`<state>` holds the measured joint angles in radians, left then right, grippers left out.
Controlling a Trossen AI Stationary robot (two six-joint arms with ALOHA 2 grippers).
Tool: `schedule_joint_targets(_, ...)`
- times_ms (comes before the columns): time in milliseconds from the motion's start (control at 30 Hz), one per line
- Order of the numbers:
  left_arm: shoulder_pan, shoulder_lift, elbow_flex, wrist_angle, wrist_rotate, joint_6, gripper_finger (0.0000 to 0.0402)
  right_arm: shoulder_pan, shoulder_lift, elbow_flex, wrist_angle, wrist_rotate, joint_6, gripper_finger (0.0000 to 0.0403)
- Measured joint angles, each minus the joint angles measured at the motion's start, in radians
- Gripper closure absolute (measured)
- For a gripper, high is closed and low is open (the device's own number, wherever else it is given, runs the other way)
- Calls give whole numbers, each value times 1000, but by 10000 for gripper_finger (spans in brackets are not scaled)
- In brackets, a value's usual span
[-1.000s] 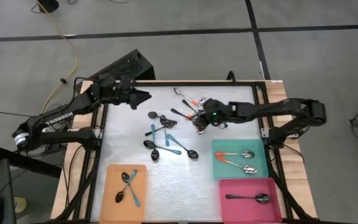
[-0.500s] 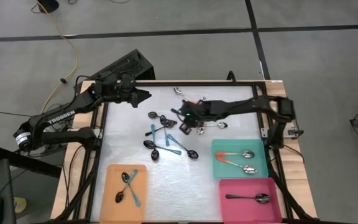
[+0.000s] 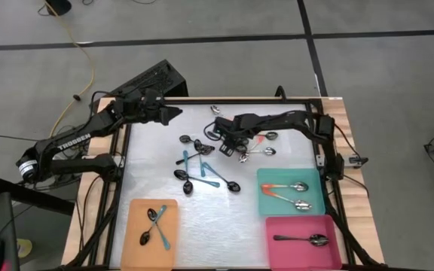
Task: Sort silverware by color (type)
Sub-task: Put the black spoon into the pink bin
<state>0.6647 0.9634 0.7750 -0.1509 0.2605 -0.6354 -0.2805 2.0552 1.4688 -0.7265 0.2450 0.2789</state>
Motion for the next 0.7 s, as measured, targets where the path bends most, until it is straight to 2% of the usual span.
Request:
schedule_joint_targets(133, 0, 1, 0, 0, -22, 0, 239, -19, 20, -15, -7, -48, 0, 187)
schedule_joint_targets(400, 0, 7, 0, 0, -40, -1, 239, -7, 53, -15, -1, -45, 9, 203)
schedule_joint_targets(533, 0, 7, 0, 0, -42, -1, 239, 2, 54, -15, -11, -36, 22, 253)
schedule_joint_targets(700, 0, 7, 0, -1, -48, -1, 239, 11, 55, -16, -26, -32, 47, 351)
